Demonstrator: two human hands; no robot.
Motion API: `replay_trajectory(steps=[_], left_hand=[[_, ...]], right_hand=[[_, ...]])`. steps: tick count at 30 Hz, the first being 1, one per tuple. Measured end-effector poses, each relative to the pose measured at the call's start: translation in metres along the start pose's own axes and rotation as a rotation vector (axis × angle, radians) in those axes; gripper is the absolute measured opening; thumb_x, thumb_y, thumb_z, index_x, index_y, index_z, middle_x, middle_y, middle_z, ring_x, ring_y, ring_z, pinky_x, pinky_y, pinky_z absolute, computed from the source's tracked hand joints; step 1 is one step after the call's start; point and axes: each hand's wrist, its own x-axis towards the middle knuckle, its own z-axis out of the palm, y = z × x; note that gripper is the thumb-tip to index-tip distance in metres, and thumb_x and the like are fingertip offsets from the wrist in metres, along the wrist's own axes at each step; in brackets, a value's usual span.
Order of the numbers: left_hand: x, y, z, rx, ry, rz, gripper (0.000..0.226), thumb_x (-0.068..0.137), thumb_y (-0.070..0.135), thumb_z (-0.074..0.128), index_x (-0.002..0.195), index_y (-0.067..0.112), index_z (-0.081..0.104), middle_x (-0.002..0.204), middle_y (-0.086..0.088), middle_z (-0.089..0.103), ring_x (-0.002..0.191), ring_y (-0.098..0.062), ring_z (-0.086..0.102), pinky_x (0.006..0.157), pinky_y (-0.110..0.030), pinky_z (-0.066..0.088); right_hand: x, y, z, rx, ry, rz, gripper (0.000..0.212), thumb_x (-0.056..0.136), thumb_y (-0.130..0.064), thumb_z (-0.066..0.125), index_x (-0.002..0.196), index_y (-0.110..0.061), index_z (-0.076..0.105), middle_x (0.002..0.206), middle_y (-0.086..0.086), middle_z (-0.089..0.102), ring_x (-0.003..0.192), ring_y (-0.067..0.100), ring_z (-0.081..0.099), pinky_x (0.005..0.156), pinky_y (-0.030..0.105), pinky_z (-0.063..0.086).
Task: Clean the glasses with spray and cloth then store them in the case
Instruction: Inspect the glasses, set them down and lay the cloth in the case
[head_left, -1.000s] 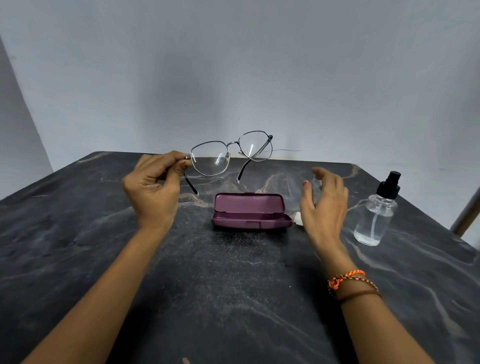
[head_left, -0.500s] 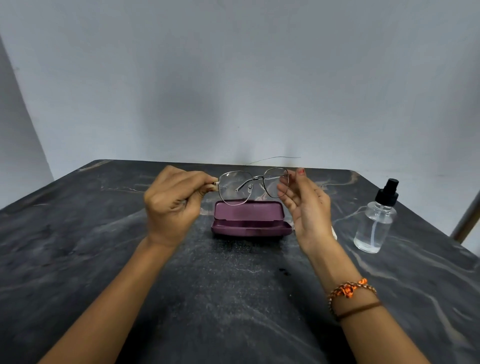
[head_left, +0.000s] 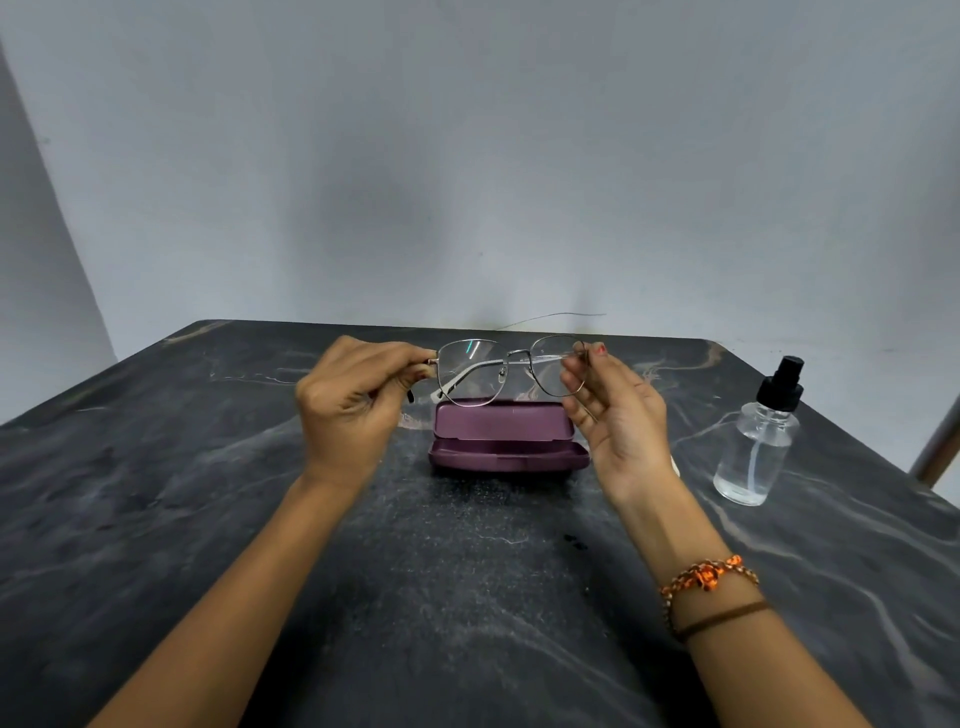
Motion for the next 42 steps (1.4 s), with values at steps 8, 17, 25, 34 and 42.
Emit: replay_trajectory(steps=[8,17,25,34,42], left_hand=[[-0.007,-0.003,0.007,-0.171,0.059,-0.244,0.026,0.075,0.011,0.066,0.1,0.003,0.061,0.081,0.017,0.067,0.076,0.005,0.062,0.07,-0.018,0.052],[-0.002,0.007,0.015,-0.435,0.18,-0.531,0.034,0.077,-0.003,0.063,0.109,0.008,0.059,0.081,0.023,0.071,0.08,0.0,0.066,0.072,-0.012,0.051],[-0.003,0.013,0.019,-0.633,0.278,-0.738,0.027,0.07,0.013,0.066,0.097,0.014,0.066,0.086,0.018,0.072,0.088,-0.004,0.065,0.084,-0.023,0.053],[0.0,0.002,0.015,-0.797,0.305,-0.968,0.018,0.08,0.002,0.059,0.092,0.013,0.066,0.078,0.014,0.073,0.084,-0.001,0.065,0.072,-0.014,0.05],[0.004,0.009,0.015,-0.982,0.307,-1.03,0.016,0.07,0.008,0.06,0.08,0.014,0.071,0.078,0.004,0.074,0.077,-0.009,0.067,0.074,-0.019,0.053]], right_hand=[[0.0,0.0,0.0,0.04,-0.015,0.058,0.013,0.085,-0.019,0.059,0.074,-0.017,0.066,0.063,-0.005,0.072,0.059,0.002,0.066,0.051,0.014,0.05],[-0.001,0.007,0.003,0.107,-0.028,0.086,0.009,0.085,-0.017,0.058,0.085,-0.012,0.065,0.066,-0.004,0.073,0.058,0.001,0.066,0.05,0.013,0.05],[-0.003,0.014,0.009,0.106,-0.045,0.061,0.007,0.079,-0.018,0.06,0.083,-0.016,0.066,0.067,-0.005,0.074,0.06,0.0,0.066,0.049,0.012,0.049],[-0.007,0.015,0.011,-0.014,-0.074,0.024,0.007,0.077,-0.02,0.062,0.08,-0.021,0.068,0.071,-0.008,0.074,0.068,-0.002,0.065,0.054,0.012,0.048],[-0.004,0.018,0.008,-0.002,-0.068,0.026,0.008,0.07,-0.024,0.064,0.077,-0.022,0.069,0.073,-0.01,0.074,0.072,0.0,0.061,0.058,0.012,0.049]])
